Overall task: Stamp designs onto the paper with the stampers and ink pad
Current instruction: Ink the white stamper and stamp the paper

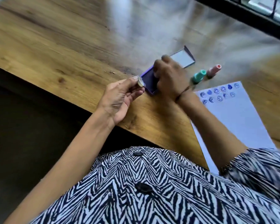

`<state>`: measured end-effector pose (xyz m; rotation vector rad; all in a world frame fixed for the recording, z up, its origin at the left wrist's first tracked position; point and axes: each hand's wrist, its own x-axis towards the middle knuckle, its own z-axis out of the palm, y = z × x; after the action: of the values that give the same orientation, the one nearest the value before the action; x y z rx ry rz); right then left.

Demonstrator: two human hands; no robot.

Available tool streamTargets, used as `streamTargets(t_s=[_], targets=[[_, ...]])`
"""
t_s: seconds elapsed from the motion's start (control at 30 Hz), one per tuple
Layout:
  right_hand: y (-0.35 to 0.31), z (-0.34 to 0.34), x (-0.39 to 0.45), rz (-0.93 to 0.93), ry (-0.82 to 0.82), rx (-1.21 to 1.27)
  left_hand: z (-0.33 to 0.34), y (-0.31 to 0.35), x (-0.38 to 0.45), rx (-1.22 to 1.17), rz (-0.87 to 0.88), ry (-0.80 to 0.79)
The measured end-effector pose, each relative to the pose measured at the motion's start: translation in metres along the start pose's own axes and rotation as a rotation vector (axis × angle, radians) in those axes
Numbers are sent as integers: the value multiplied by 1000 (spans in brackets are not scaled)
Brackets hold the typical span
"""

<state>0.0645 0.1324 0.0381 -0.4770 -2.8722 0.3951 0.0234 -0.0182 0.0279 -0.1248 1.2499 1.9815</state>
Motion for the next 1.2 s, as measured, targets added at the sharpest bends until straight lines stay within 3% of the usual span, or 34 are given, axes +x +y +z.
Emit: streamTargets(t_s=[0.1,0.2,0.33,0.47,0.57,0.63,0.77,0.9,1.1,1.2], targets=[[-1,16,-7,1,-34,-95,1,1,-2,11,21,-13],[9,2,7,15,-87,70,2,1,-4,18,32,-27],[9,-16,18,46,59,237,-5,-1,-5,47,49,-4],[-8,14,-10,25,-100,-7,-9,-6,-6,69,20,12],[-3,16,-10,30,-86,83,1,-12,-7,102,29,-5],[16,7,-14,102,50,275,14,-18,-7,174,49,-54],[70,-15,-68,466,518,820,34,-38,-15,407,115,-186],[119,-26,-133,784,915,1058,68,-73,-26,717,137,-453],[111,-9,-148,857,1173,1156,113,-117,-37,1051,375,-678],[107,-9,-149,935,1145,1294,116,-129,-33,1163,460,-702]])
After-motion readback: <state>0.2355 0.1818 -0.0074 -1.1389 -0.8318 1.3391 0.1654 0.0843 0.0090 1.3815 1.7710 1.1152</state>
